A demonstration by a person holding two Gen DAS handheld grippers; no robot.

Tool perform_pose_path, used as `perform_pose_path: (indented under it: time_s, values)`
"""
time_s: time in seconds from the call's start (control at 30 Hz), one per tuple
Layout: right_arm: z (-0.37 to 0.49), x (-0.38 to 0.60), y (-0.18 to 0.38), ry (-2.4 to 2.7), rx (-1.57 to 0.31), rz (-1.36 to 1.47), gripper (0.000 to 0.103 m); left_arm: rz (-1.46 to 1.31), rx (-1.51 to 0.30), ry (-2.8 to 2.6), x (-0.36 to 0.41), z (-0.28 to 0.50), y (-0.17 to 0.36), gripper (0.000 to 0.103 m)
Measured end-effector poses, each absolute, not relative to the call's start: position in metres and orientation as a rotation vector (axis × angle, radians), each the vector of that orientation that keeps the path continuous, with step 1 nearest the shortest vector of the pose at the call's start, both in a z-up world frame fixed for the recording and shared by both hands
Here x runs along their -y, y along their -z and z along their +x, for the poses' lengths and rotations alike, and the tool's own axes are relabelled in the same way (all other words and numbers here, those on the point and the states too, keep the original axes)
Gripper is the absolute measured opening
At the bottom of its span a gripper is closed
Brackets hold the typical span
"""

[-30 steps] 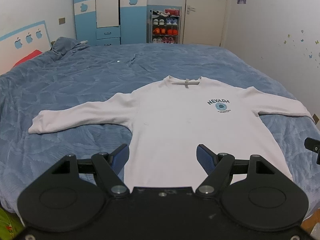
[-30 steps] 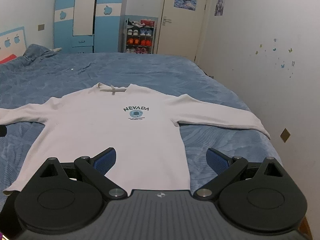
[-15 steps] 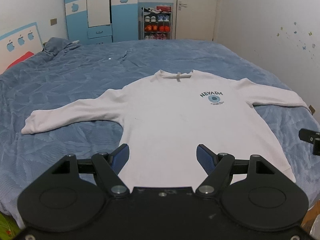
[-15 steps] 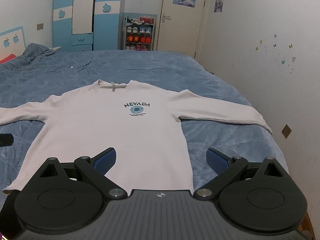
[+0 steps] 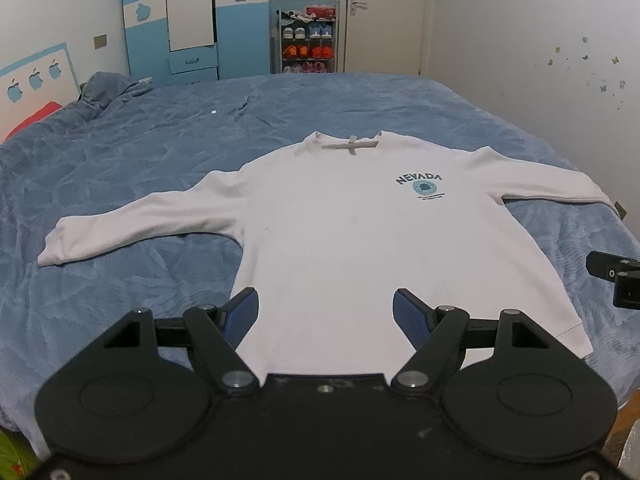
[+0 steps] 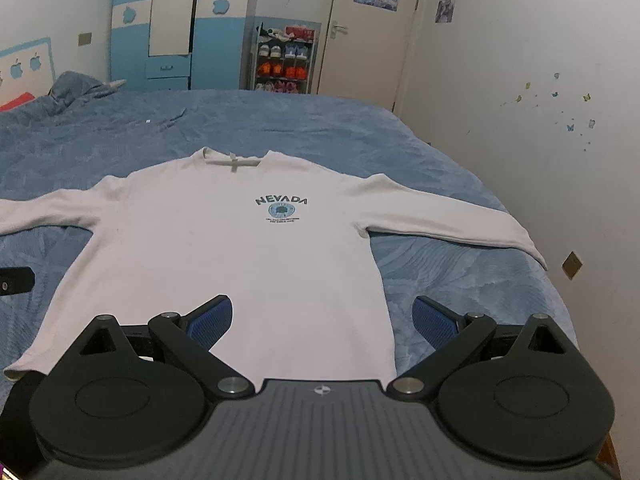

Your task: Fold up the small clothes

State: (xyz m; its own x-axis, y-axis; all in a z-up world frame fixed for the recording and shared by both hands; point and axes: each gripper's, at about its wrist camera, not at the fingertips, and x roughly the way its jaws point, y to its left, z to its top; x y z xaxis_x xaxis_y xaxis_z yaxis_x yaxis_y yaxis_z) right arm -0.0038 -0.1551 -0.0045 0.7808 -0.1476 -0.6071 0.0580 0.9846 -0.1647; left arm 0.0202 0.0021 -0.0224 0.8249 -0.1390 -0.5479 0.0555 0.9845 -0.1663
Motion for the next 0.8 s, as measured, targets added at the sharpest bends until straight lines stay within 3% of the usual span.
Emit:
perform_pose_path:
  time_s: [0.4, 0.7, 0.8]
  values:
    - [0.031, 0.153, 0.012, 0.055, -0.682, -0.066, 0.103, -0.234, -0.609, 0.002, -0.051, 0.063, 0.042, 0.076]
    - [0.094, 0.184, 0.048, 0.102, -0.651, -0.039, 0.103, -0.484, -0.656, -0.446, -0.287, 0.188, 0.119, 0.076]
    - [0.127, 0.184, 0.072, 0.122, -0.760, -0.028, 0.103, -0.528, -0.655, -0.580, -0.373, 0.229, 0.154, 0.076]
